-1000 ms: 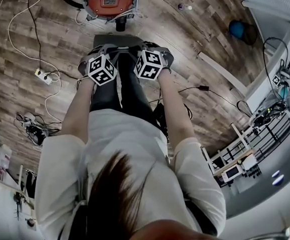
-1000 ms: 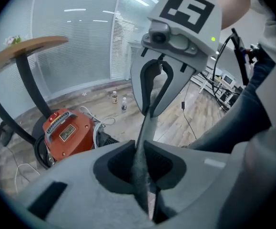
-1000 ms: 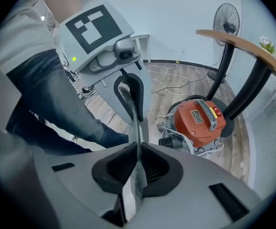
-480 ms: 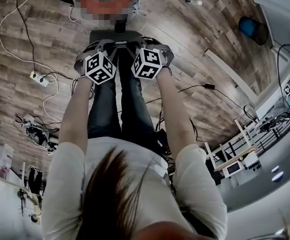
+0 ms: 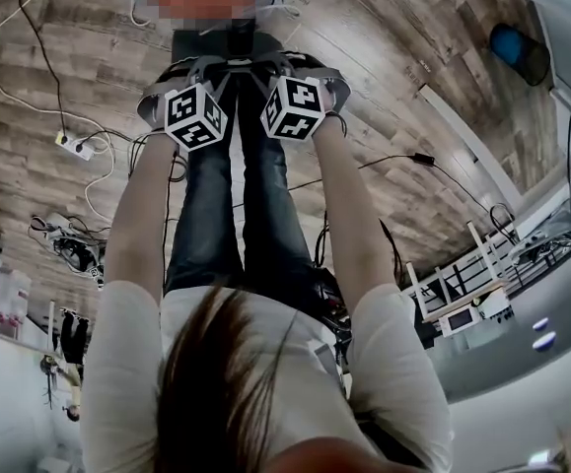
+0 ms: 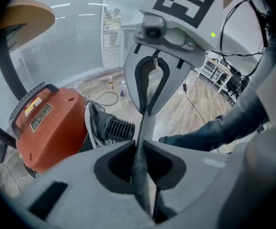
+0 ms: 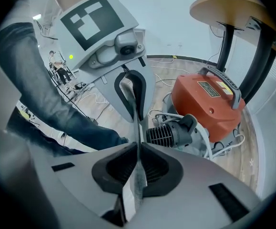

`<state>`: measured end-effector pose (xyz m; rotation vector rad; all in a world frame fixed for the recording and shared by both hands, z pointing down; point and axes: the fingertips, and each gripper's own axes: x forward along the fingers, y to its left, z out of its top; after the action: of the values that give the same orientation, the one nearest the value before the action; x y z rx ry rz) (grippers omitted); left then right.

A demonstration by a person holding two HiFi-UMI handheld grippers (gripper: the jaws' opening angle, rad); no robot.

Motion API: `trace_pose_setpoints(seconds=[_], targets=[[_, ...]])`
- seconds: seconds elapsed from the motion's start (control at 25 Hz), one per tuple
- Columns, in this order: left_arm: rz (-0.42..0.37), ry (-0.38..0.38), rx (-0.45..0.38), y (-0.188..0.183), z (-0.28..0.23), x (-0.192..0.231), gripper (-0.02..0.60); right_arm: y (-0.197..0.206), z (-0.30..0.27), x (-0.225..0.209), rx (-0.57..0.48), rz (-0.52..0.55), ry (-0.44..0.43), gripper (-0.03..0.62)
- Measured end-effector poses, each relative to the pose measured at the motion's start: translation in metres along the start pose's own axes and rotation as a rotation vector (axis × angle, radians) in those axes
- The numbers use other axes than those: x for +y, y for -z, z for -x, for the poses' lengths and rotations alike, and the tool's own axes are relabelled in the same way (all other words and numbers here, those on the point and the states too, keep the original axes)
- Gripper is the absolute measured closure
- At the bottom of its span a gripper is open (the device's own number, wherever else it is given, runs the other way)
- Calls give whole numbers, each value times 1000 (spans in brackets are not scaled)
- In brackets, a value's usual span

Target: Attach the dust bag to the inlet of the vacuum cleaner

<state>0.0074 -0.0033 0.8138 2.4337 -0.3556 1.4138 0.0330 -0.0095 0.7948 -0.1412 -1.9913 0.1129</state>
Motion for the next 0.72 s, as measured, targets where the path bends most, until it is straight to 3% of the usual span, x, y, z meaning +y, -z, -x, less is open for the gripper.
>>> trace_pose_setpoints(seconds=[0.72], targets=[[20, -14, 14, -3, -12, 16, 534, 6, -5, -18, 23, 8, 11, 565]])
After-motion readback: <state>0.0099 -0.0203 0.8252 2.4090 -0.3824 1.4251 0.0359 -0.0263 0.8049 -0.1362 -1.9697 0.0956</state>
